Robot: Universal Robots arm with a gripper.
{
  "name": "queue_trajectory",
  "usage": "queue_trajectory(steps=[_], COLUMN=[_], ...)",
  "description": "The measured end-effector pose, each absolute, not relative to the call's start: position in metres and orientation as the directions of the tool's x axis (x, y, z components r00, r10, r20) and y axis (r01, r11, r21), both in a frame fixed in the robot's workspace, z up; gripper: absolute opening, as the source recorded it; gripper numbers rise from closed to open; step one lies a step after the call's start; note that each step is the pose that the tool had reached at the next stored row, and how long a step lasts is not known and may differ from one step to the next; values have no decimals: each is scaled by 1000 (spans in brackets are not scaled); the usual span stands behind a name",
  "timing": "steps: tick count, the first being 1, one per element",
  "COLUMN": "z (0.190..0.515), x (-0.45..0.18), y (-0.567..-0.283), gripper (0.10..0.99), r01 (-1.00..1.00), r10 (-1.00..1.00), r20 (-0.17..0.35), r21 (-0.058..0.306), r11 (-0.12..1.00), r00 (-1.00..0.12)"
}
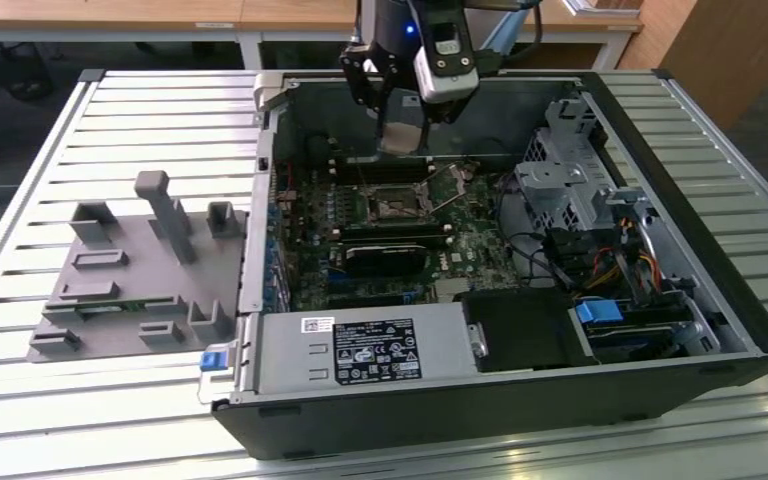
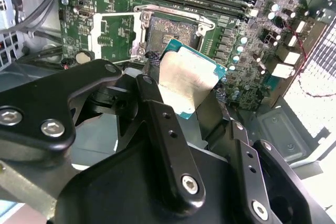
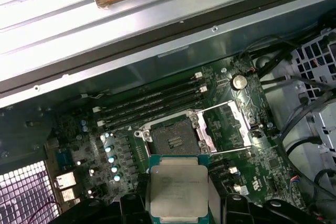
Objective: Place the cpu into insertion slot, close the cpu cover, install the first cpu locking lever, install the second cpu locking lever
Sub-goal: 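Place the cpu into insertion slot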
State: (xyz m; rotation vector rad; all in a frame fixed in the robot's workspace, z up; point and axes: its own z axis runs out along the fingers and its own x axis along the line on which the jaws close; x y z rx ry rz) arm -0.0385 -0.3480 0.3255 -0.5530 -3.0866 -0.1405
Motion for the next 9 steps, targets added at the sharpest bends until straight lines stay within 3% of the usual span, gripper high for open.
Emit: queue_trajectory(steps=[9], z=[320], x=[-38], y=[-348], gripper=[529], r01=[525], r10=[526], r20=[18], r21=[87], r11=[846], r00=[-850])
